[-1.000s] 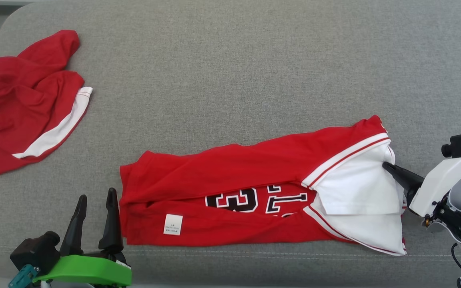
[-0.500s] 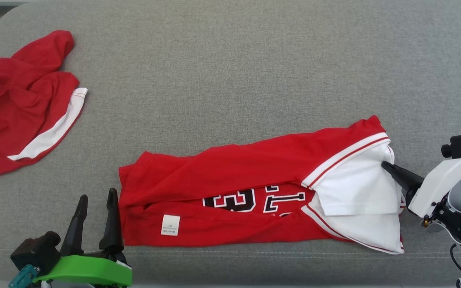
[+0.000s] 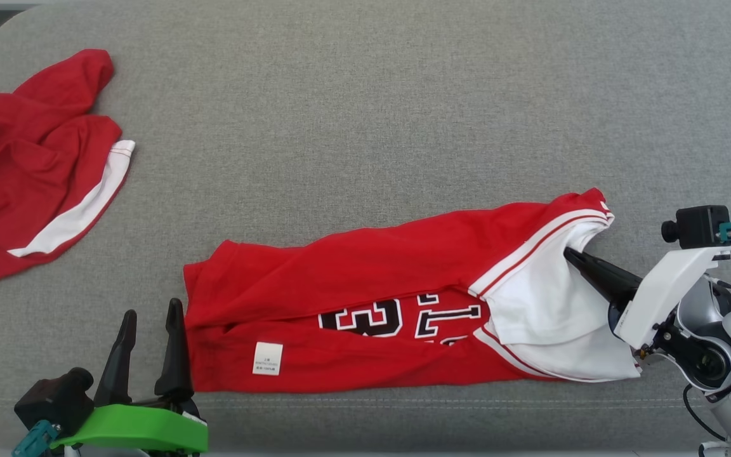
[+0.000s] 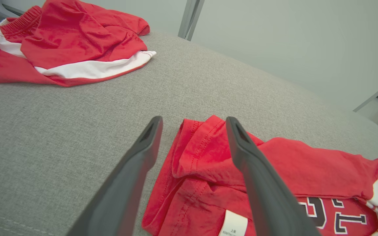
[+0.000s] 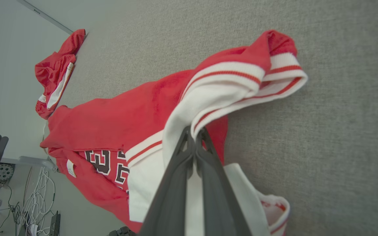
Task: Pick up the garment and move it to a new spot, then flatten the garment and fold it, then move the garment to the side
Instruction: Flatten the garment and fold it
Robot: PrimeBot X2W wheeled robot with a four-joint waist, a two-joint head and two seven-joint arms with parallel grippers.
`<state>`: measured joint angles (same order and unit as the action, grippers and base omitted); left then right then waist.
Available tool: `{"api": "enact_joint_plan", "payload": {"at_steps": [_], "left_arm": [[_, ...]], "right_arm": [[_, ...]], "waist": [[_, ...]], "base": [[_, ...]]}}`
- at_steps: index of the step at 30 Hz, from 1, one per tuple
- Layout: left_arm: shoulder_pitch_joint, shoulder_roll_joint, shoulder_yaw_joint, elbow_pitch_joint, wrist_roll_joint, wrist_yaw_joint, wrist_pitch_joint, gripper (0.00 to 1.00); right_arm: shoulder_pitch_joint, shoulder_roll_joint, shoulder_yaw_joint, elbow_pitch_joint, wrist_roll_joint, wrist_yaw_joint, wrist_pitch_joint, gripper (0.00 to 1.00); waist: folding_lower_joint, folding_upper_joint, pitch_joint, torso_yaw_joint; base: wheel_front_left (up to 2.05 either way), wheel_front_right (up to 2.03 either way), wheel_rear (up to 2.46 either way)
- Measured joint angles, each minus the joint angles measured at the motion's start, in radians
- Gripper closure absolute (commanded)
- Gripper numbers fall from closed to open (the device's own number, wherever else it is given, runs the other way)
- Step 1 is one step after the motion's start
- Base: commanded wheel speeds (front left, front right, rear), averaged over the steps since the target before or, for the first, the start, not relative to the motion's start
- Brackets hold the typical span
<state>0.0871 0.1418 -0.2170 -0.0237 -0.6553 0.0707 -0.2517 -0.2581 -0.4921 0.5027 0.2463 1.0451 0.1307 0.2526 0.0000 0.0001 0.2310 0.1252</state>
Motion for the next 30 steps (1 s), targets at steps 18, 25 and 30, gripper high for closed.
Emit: {"api": "enact_joint_plan", "payload": {"at_steps": [18, 25, 30], "left_arm": [[0.000, -0.004, -0.001, 0.014, 0.000, -0.011, 0.000, 0.03], [-0.001, -0.009, -0.011, 0.023, 0.000, -0.019, 0.000, 0.03], [-0.001, -0.021, -0.013, 0.031, 0.000, -0.019, 0.000, 0.06]], "right_arm": [[-0.006, 0.027, 0.048, -0.132, -0.034, 0.000, -0.020, 1.00], [-0.006, 0.057, 0.068, -0.165, -0.033, 0.000, -0.016, 1.00], [-0.005, 0.102, 0.106, -0.193, -0.032, -0.012, 0.001, 1.00]], "waist": [[0.0000, 0.0000, -0.009, -0.014], [0.0000, 0.0000, -0.023, -0.006], [0.0000, 0.0000, -0.036, 0.003]], "base": [[0.00, 0.00, 0.00], [0.00, 0.00, 0.00], [0.00, 0.00, 0.00]]}}
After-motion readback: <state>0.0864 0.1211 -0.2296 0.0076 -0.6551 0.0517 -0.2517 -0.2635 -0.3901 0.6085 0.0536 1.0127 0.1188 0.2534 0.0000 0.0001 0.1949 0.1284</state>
